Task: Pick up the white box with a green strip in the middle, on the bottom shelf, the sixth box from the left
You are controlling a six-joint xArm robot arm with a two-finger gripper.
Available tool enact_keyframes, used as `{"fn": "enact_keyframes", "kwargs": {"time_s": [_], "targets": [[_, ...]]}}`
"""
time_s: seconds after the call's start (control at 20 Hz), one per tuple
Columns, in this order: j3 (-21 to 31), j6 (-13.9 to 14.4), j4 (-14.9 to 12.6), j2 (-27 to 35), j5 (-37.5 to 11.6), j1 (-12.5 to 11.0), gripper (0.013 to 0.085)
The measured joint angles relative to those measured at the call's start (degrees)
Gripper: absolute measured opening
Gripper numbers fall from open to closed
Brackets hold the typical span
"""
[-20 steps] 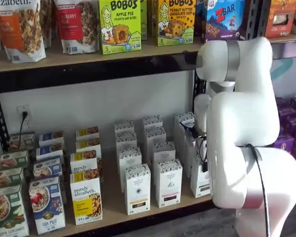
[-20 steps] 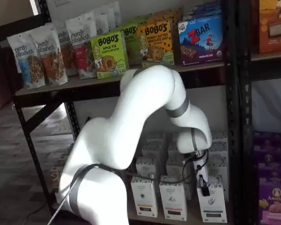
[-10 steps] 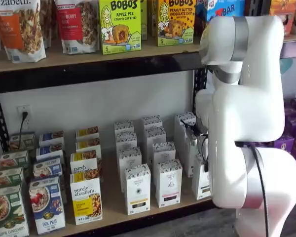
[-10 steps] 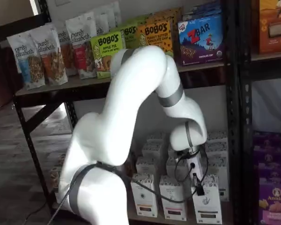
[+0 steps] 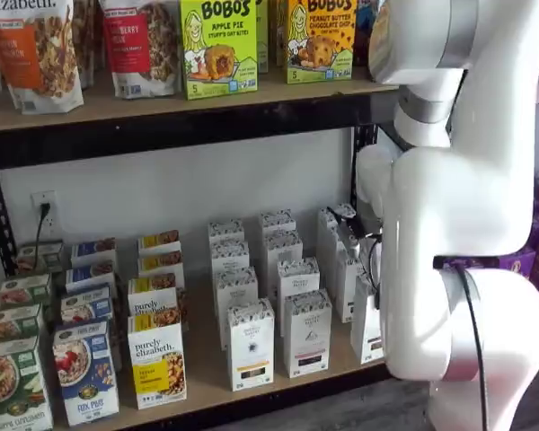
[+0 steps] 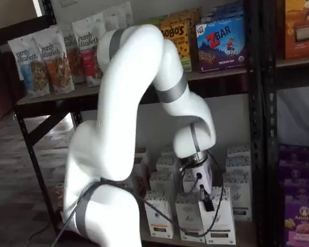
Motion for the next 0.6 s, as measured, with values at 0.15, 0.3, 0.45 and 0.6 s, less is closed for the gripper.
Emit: {"fn": "enact_keyframes", "kwargs": {"time_s": [0.15, 0.3, 0.45, 0.6], "targets": [[3.7, -0.2, 1.2, -4.3, 0.2, 1.0, 0.0530], [7.1, 1.5, -0.1, -8.6, 0.3, 1.6, 0.0530], [10.0, 2.1, -0.6, -12.7, 1.4, 2.0, 0.0530], [11.7, 1.1, 0.5, -15.4, 2.4, 2.1, 0.0530]]}}
